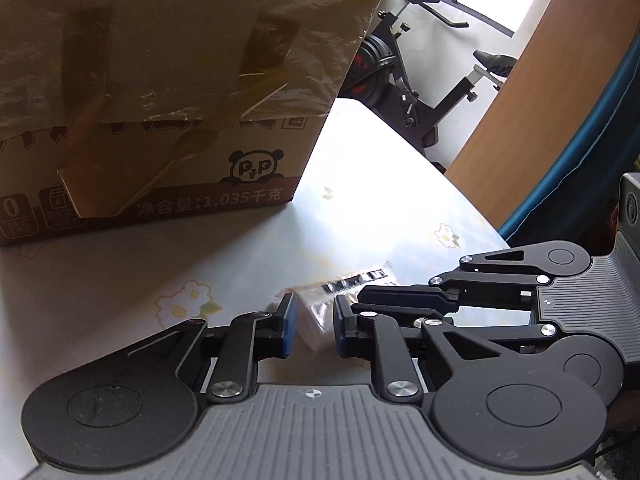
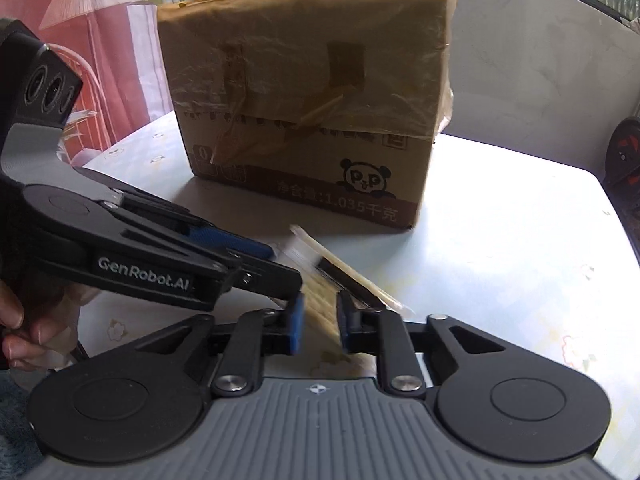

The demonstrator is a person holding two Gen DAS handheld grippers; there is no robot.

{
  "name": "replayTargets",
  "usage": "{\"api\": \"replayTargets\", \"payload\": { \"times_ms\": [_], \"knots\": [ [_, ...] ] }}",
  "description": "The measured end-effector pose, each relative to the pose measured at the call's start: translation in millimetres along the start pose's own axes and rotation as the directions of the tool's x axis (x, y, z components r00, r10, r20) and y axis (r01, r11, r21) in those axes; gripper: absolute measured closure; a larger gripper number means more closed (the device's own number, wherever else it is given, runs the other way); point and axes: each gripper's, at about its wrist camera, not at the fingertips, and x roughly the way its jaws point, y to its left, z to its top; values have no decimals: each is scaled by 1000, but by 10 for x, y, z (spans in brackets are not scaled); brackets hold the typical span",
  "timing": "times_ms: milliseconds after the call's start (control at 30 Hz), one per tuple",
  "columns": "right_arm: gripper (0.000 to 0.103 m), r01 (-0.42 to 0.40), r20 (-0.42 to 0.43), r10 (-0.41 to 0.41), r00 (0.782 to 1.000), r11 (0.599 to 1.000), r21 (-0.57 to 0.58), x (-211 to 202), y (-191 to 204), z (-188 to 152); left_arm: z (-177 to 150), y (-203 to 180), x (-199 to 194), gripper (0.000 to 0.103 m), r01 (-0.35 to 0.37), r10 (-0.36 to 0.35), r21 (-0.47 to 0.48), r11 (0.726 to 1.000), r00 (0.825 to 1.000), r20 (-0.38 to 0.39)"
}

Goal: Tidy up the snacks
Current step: 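Grasp the cracker packet with the left tool while the right tool steadies it, then carry the cracker packet over the box and open the left tool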

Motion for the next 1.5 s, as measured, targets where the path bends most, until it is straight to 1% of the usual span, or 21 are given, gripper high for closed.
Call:
{"api": "replayTargets", "payload": {
  "times_ms": [67, 100, 167, 200, 233, 267, 300, 333, 367, 433, 500, 667, 767, 867, 967, 1033, 1133, 1233, 1367, 1500],
  "knots": [
    [92, 24, -27, -25, 999, 999, -45, 80, 77, -6, -31, 9, 24, 84, -14, 14, -1, 1000, 1000, -16],
    [90, 37, -34, -39, 999, 998, -55, 103, 96, -20, -47, 26, 32, 83, -22, 22, -8, 1000, 1000, -22],
    [89, 29, -35, -30, 999, 999, -30, 107, 67, -70, -76, 101, 40, 81, -42, 41, -31, 999, 999, -31],
    [84, 36, -37, -36, 999, 999, -24, 98, 46, -93, -78, 134, 50, 75, -45, 44, -44, 998, 998, -34],
    [75, 60, -37, -61, 997, 998, -27, 83, 28, -126, -77, 159, 55, 71, -45, 43, -57, 997, 998, -35],
    [71, 84, -37, -85, 996, 996, -33, 65, 7, -155, -82, 187, 42, 62, -41, 39, -66, 997, 999, -31],
    [64, 102, -37, -103, 994, 994, -36, 51, -16, -181, -69, 199, 32, 60, -28, 26, -74, 997, 999, -22],
    [60, 119, -37, -121, 992, 992, -33, 25, -66, -219, -69, 195, 34, 57, -16, 15, -77, 997, 1000, -18],
    [59, 126, -38, -127, 991, 992, -26, 10, -105, -248, -72, 189, 40, 55, -3, 1, -77, 997, 1000, -18],
    [53, 145, -52, -146, 988, 989, -10, 2, -197, -306, -63, 156, 80, 54, 7, -8, -65, 998, 1000, -26],
    [51, 159, -68, -159, 985, 987, 0, 23, -276, -346, -52, 104, 148, 54, 4, -6, -52, 999, 999, -42],
    [48, 126, -86, -122, 989, 991, 41, 151, -414, -362, -30, 78, 323, 54, 18, -25, -90, 996, 996, -81],
    [44, 98, -70, -94, 993, 993, 59, 184, -459, -364, -37, 26, 372, 54, 23, -28, -70, 997, 997, -71],
    [44, 82, -58, -78, 995, 995, 58, 195, -460, -364, -28, -20, 417, 54, 38, -42, -63, 997, 997, -69],
    [44, 69, -51, -67, 996, 997, 38, 200, -424, -370, -24, -79, 449, 54, 32, -35, -43, 999, 997, -70],
    [51, 62, -45, -61, 997, 998, 28, 192, -386, -361, -14, -119, 459, 54, 25, -27, -38, 999, 997, -71],
    [55, 45, -44, -44, 998, 999, 23, 171, -343, -355, -10, -137, 438, 54, 11, -13, -26, 1000, 998, -69],
    [59, 43, -44, -42, 998, 999, 17, 173, -312, -343, 19, -127, 370, 55, 2, -3, -24, 1000, 999, -47],
    [59, 47, 2, -47, 999, 999, 5, 60, -271, -246, 150, -129, 151, 55, 4, -4, -9, 1000, 1000, 17],
    [59, 58, 82, -56, 995, 998, -22, -136, -237, 30, 433, -200, -166, 55, -8, 4, 34, 999, 993, 115]
  ]
}}
